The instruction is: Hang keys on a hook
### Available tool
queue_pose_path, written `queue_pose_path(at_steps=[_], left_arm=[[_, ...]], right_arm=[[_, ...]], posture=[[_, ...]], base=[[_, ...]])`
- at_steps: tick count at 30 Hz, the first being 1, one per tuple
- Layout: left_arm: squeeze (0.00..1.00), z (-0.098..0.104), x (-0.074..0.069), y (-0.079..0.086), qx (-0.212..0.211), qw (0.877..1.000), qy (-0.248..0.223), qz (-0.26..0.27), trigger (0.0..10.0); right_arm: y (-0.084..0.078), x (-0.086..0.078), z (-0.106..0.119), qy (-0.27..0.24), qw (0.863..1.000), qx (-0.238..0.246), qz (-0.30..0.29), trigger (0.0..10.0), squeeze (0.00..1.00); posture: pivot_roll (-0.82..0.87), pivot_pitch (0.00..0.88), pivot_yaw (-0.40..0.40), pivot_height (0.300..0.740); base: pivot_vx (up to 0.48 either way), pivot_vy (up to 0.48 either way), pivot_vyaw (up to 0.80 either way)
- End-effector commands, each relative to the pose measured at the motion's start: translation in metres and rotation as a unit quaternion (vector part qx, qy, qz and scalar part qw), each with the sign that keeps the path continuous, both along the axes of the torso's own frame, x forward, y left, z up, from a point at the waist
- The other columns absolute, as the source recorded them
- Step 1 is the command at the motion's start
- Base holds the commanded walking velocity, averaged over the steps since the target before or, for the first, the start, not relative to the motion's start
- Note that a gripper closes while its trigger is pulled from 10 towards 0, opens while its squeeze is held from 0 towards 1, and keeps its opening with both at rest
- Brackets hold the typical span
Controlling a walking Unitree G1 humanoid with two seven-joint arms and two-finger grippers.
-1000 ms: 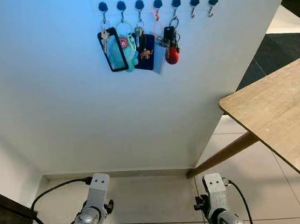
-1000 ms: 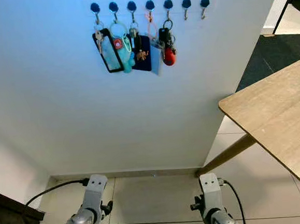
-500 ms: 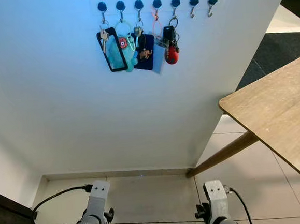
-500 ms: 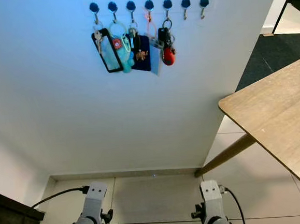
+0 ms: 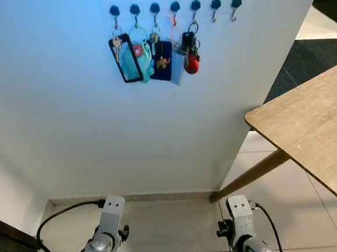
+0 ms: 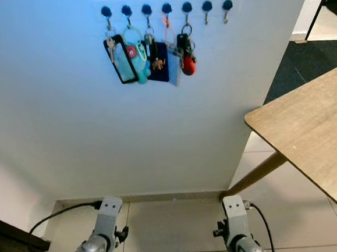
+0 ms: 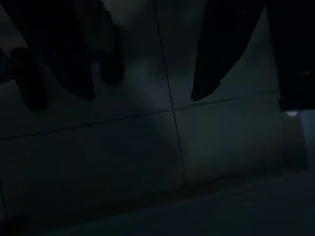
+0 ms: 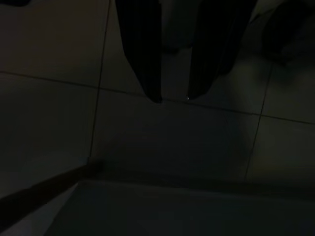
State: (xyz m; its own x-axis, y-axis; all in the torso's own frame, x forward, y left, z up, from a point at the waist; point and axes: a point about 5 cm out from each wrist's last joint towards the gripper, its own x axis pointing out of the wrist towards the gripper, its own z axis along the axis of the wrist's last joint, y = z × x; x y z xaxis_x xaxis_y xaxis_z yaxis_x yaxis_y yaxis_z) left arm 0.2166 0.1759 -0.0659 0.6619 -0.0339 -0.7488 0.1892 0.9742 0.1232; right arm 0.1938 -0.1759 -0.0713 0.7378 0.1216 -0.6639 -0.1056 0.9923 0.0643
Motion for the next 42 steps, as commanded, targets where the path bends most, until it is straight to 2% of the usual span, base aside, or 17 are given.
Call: queue_pose_path(at_steps=[1, 6, 17, 22, 25, 28, 29, 31, 32, 35, 38, 41, 42], left_arm=[[0.00, -0.001, -0.001, -0.004, -0.003, 1.000, 0.005, 0.000, 10.0], [0.00, 0.001, 0.003, -0.007, -0.006, 1.000, -0.001, 0.001, 10.0], [0.00, 0.001, 0.001, -0.004, -0.009, 1.000, -0.006, 0.009, 10.0], [0.00, 0.000, 0.001, -0.001, -0.007, 1.000, -0.006, 0.013, 10.0], [0.00, 0.003, 0.005, -0.001, -0.006, 1.000, -0.017, 0.013, 10.0], [0.00, 0.013, 0.019, -0.006, -0.017, 0.999, -0.045, 0.011, 10.0], [0.00, 0.013, 0.019, -0.006, -0.017, 0.999, -0.045, 0.011, 10.0], [0.00, 0.022, 0.032, -0.010, -0.025, 0.997, -0.070, 0.012, 10.0], [0.00, 0.022, 0.032, -0.010, -0.025, 0.997, -0.070, 0.012, 10.0], [0.00, 0.042, 0.058, -0.020, -0.041, 0.992, -0.121, 0.007, 10.0], [0.00, 0.067, 0.080, -0.031, -0.071, 0.978, -0.194, -0.002, 10.0], [0.00, 0.071, 0.083, -0.034, -0.073, 0.975, -0.207, -0.014, 10.0], [0.00, 0.068, 0.080, -0.036, -0.066, 0.977, -0.202, -0.031, 10.0]], right_arm=[[-0.003, -0.001, -0.001, 0.009, 1.000, 0.000, -0.007, 10.0, 0.00], [-0.006, 0.003, 0.002, 0.002, 1.000, -0.003, -0.009, 10.0, 0.00], [-0.009, 0.002, 0.002, -0.005, 1.000, -0.011, -0.015, 10.0, 0.00], [-0.011, 0.003, 0.003, -0.011, 0.999, -0.033, -0.020, 10.0, 0.00], [-0.014, 0.006, 0.005, -0.018, 0.998, -0.041, -0.042, 10.0, 0.00], [-0.019, 0.016, 0.011, -0.037, 0.997, -0.035, -0.063, 10.0, 0.00], [-0.019, 0.016, 0.011, -0.037, 0.997, -0.035, -0.063, 10.0, 0.00], [-0.022, 0.024, 0.017, -0.052, 0.996, -0.037, -0.068, 10.0, 0.00], [-0.022, 0.024, 0.017, -0.052, 0.996, -0.037, -0.068, 10.0, 0.00], [-0.030, 0.043, 0.032, -0.091, 0.992, -0.040, -0.080, 10.0, 0.00], [-0.040, 0.067, 0.056, -0.157, 0.981, -0.027, -0.108, 10.0, 0.00], [-0.042, 0.070, 0.059, -0.166, 0.980, -0.025, -0.110, 10.0, 0.00], [-0.041, 0.067, 0.057, -0.160, 0.981, -0.026, -0.106, 10.0, 0.00]], posture=[[0.03, 0.004, -0.025, 0.740], [0.03, 0.000, -0.027, 0.740], [0.03, 0.000, -0.022, 0.740], [0.03, 0.000, -0.023, 0.740], [0.02, 0.000, -0.025, 0.740], [0.03, 0.000, -0.026, 0.740], [0.03, 0.000, -0.026, 0.740], [0.03, 0.000, -0.025, 0.740], [0.03, 0.000, -0.025, 0.740], [0.03, 0.000, -0.022, 0.740], [0.03, 0.004, -0.015, 0.740], [0.03, 0.006, -0.012, 0.740], [0.02, 0.011, -0.008, 0.740]], base=[[0.000, 0.000, 0.00], [0.000, 0.000, 0.00], [0.000, 0.000, 0.00], [0.000, 0.000, 0.00], [0.000, 0.000, 0.00], [0.000, 0.000, 0.00], [0.000, 0.000, 0.00], [0.000, 0.000, 0.00], [0.000, 0.000, 0.00], [0.000, 0.000, 0.00], [0.000, 0.000, 0.00], [0.000, 0.000, 0.00], [0.000, 0.000, 0.00]])
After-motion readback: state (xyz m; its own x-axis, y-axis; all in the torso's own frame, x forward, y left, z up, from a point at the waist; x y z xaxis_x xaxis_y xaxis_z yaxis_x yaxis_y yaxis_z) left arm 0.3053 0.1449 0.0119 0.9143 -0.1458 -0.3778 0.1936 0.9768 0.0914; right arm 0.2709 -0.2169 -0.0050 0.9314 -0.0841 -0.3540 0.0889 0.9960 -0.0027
